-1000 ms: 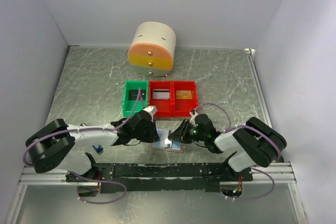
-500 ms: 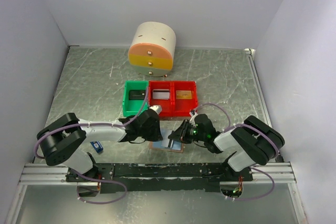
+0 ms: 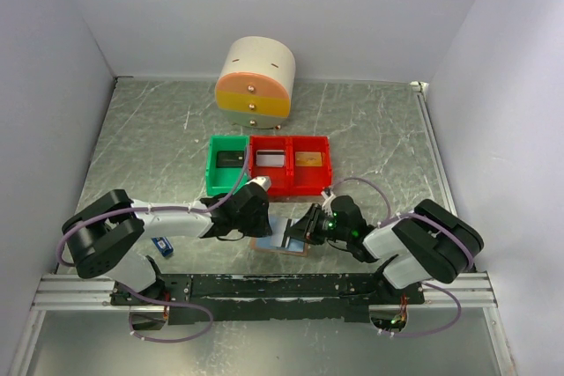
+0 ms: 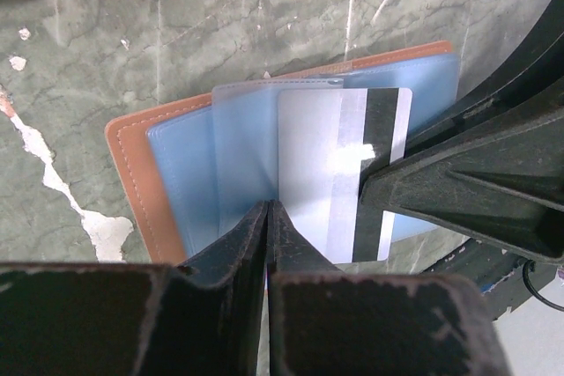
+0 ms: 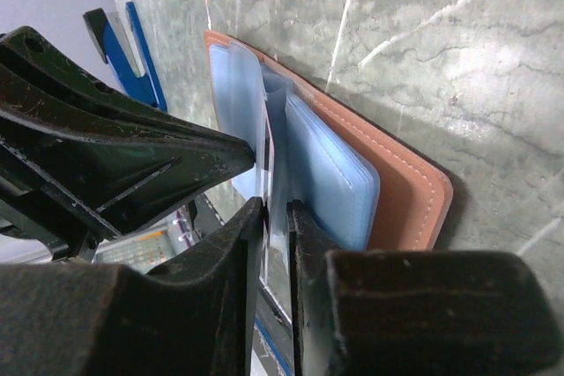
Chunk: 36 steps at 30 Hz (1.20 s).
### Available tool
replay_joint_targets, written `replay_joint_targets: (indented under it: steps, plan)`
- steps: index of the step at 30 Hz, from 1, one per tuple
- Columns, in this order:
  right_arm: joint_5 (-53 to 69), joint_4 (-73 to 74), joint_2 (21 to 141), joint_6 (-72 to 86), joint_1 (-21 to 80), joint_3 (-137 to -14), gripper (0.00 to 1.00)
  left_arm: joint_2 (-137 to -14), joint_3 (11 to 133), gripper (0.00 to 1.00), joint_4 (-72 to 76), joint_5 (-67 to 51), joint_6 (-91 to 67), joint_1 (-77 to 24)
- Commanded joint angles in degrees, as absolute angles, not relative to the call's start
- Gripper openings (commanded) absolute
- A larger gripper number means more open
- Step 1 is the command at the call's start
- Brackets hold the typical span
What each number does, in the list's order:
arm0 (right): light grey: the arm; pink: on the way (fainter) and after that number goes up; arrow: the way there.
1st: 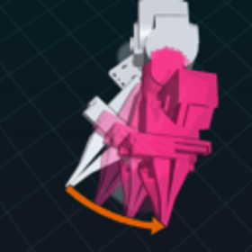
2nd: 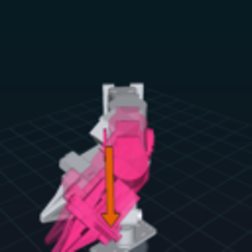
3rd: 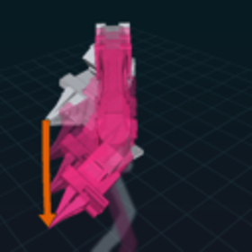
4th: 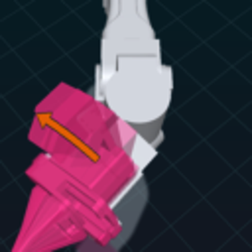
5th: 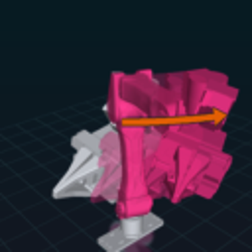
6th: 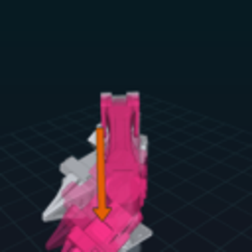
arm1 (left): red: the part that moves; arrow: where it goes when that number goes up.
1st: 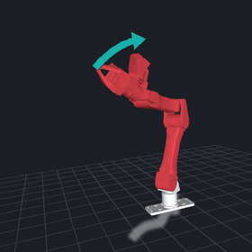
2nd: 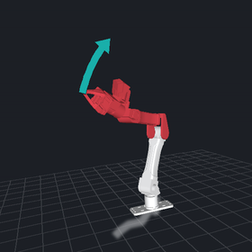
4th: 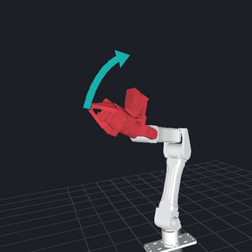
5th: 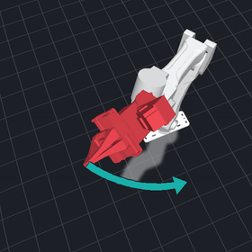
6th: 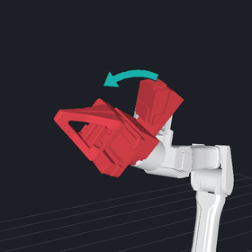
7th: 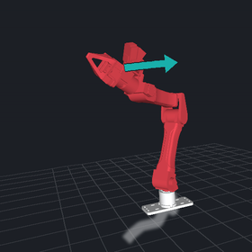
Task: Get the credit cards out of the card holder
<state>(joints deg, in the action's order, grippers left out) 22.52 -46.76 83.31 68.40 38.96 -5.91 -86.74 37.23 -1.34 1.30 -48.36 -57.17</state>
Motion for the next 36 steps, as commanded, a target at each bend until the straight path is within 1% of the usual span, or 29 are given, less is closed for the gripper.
replay_joint_targets:
  steps: [1, 8, 12, 14, 16, 18, 24, 33, 36]
  plan:
    - [22.4, -46.9, 83.0, 68.5, 38.6, -5.7, 0.17, -88.8, 37.1, 0.14, -7.1, 4.6, -47.3, -57.3]
    - [24.0, -52.1, 86.7, 70.1, 38.6, -5.8, 0.18, -88.4, 37.6, 0.14, -8.0, 5.1, -47.1, -57.3]
    - [24.0, -52.8, 87.9, 70.2, 38.6, -5.8, 0.16, -88.1, 37.7, 0.14, -8.4, 5.2, -47.0, -57.3]
    - [24.2, -53.2, 88.0, 70.2, 38.6, -5.7, 0.08, -87.8, 37.7, 0.14, -8.5, 5.3, -47.0, -57.3]
    - [24.1, -52.7, 87.3, 70.1, 38.6, -5.4, 0.05, -87.5, 37.8, 0.14, -9.0, 5.6, -47.0, -57.3]
    - [23.1, -50.2, 85.3, 69.5, 38.7, -5.3, 0.04, -87.0, 37.9, 0.14, -9.6, 6.2, -47.1, -57.2]
    - [19.4, -34.9, 76.6, 64.1, 38.6, -7.0, 0.03, -84.5, 37.3, 0.16, -11.3, 8.2, -47.7, -57.2]
    - [17.7, -22.0, 66.6, 60.1, 38.6, -9.0, 0.01, -80.1, 35.5, 0.17, -11.2, 9.6, -49.0, -57.2]
    - [16.8, -17.6, 63.7, 57.9, 38.6, -10.9, 0.0, -77.6, 34.5, 0.19, -11.1, 10.3, -49.7, -57.2]
